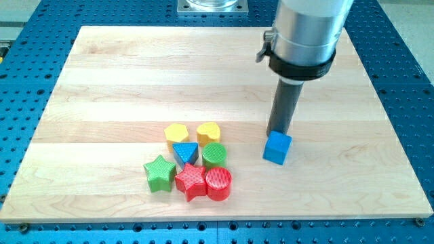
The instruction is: Move the cube to the bottom right side of the board
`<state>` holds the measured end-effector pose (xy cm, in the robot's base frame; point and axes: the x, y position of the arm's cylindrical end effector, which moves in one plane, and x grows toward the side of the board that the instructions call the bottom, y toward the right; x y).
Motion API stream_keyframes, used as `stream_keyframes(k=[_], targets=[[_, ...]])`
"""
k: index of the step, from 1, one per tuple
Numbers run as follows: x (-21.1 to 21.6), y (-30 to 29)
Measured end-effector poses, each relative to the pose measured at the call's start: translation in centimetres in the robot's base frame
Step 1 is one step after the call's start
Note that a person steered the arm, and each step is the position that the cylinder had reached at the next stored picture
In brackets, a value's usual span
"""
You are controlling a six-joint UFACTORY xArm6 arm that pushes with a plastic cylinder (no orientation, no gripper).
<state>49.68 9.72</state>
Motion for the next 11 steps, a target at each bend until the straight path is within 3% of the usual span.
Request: stream_keyframes(k=[3,4,6,7,8,10,11], targets=[[2.2,-4.6],[4.4,0.0],[4.8,8.9],[4.9,2.0],[8.3,0.2],[9.9,5.9],[12.1,1.1]])
